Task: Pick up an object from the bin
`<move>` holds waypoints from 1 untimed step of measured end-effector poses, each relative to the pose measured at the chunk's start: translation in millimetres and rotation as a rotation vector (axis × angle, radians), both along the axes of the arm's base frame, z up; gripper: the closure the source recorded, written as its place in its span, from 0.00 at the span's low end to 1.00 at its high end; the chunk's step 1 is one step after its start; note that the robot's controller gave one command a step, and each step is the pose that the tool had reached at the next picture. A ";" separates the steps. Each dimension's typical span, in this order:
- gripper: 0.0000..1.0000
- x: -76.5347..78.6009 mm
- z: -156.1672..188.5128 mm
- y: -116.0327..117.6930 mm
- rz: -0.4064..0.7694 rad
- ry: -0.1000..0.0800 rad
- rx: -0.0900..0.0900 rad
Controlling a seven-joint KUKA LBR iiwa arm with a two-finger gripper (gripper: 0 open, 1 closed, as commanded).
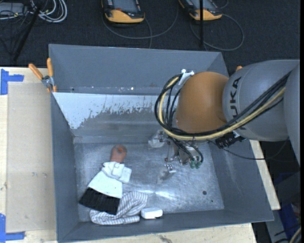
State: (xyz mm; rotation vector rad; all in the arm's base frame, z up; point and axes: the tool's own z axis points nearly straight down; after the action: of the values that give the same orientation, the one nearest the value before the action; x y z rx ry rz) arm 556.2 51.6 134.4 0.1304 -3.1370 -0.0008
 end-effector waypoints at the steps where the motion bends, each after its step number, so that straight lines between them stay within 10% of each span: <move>1: 0.00 0.0 0.0 0.0 0.000 0.000 0.000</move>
Offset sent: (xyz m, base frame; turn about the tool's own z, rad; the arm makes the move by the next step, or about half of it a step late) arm -0.0570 0.0706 -0.0492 -0.0530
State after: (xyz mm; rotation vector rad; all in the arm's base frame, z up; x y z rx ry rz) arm 556.2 51.6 134.4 0.1304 -3.1371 -0.0008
